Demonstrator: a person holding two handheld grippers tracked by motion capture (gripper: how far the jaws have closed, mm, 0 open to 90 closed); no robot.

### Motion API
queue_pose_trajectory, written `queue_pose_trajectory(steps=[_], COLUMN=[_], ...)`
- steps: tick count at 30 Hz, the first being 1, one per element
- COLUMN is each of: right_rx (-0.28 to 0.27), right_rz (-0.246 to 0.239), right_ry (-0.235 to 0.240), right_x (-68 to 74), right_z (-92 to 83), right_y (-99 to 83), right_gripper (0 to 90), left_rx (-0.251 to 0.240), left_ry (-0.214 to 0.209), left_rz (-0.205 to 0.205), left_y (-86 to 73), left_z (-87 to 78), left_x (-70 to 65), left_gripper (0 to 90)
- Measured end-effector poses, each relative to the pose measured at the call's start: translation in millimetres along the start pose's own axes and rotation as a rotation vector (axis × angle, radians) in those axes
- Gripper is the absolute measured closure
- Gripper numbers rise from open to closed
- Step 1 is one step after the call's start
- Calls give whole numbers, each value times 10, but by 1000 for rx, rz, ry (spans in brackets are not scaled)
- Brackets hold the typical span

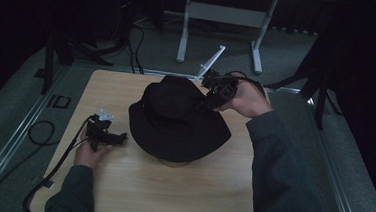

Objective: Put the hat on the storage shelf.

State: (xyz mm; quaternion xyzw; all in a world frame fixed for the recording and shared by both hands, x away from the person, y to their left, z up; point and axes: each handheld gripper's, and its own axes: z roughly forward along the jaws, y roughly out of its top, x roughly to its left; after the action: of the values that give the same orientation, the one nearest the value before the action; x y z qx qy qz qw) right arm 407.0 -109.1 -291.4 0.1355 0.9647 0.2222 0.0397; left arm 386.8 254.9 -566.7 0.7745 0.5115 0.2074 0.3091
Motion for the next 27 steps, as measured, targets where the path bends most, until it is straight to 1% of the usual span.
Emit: queue_pose_trajectory(steps=[3, 6, 8, 10, 15, 19, 23, 27], right_rx=[-1, -4, -5, 5, 21, 27, 28, 29], right_rz=[10, 25, 44, 55, 67, 71, 93, 98], right_ry=[-5, -14, -15, -19, -19, -38, -56, -79], right_x=[-7, -29, -43, -46, -45, -43, -47, -26], right_z=[9, 19, 26, 34, 62, 72, 74, 67], right_y=[-1, -7, -14, -13, -2, 3, 5, -2], right_gripper=[692, 597, 552, 503, 445, 370, 287, 219], left_rx=[0, 0, 0, 0, 0, -1, 0, 0], left_ry=[0, 0, 0, 0, 0, 0, 0, 0], left_rz=[0, 0, 0, 0, 0, 0, 0, 0], left_y=[0, 0, 0, 0, 0, 0, 0, 0], left_z=[0, 0, 0, 0, 0, 0, 0, 0], left_x=[0, 0, 0, 0, 0, 0, 0, 0], left_gripper=[20, 20, 20, 20, 20, 20, 20, 20])
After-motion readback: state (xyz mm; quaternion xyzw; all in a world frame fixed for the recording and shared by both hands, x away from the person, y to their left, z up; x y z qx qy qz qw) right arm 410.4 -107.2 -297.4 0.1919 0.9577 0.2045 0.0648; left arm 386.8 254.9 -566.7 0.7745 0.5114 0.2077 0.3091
